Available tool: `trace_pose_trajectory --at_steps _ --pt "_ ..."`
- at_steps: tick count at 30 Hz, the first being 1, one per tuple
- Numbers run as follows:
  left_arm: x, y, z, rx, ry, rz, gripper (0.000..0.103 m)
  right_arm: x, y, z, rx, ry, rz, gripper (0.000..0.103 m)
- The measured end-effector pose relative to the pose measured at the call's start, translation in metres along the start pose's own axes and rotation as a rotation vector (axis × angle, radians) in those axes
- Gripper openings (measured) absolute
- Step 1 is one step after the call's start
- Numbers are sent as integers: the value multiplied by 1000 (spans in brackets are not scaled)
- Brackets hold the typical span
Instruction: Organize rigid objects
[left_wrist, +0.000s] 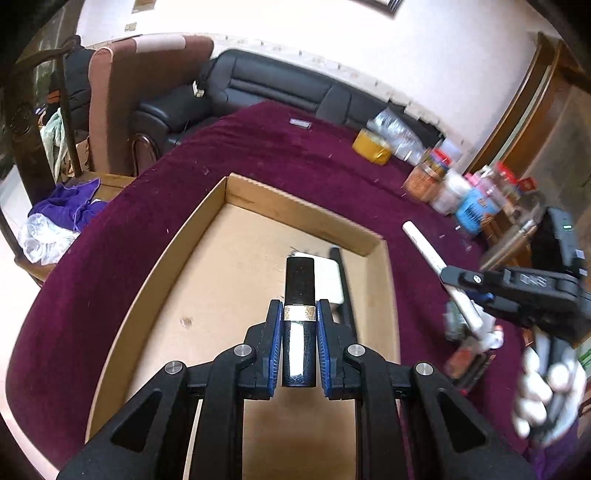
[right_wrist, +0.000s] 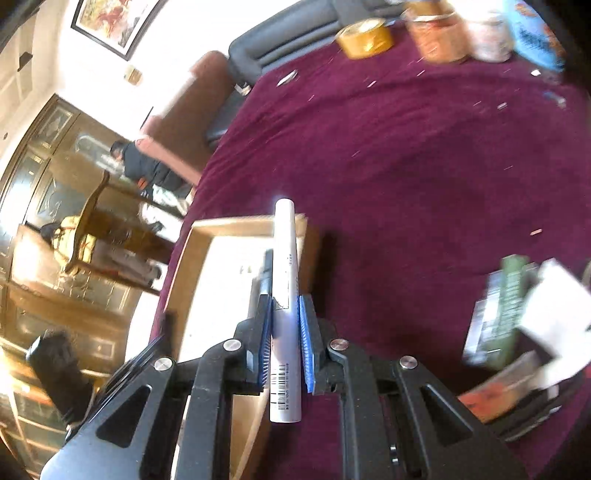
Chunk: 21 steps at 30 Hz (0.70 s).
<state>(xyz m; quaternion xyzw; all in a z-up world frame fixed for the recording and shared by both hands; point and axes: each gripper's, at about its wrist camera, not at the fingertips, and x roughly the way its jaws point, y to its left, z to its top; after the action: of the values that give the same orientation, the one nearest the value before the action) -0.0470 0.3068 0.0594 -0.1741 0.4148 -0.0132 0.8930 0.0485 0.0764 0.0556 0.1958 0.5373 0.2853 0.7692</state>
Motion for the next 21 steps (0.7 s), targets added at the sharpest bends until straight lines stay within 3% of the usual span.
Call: trace_pose_trajectory --at_steps 5,10,12,15,17,21 --pt "43 14 16 3 77 56 14 32 21 -5 -19 30 -39 12" --pt "68 20 18 -16 135 60 14 54 38 -9 -64 31 -174 13" --pt "64 21 19 -18 110 63 18 57 37 -11 -59 35 -195 13" --pt "55 23 19 -29 94 33 37 62 39 -10 -52 39 -203 18" --pt "45 23 18 -26 73 25 39 55 38 -9 -60 15 -202 24" --pt "24 24 15 -33 39 10 43 31 36 -14 -89 -44 -207 25"
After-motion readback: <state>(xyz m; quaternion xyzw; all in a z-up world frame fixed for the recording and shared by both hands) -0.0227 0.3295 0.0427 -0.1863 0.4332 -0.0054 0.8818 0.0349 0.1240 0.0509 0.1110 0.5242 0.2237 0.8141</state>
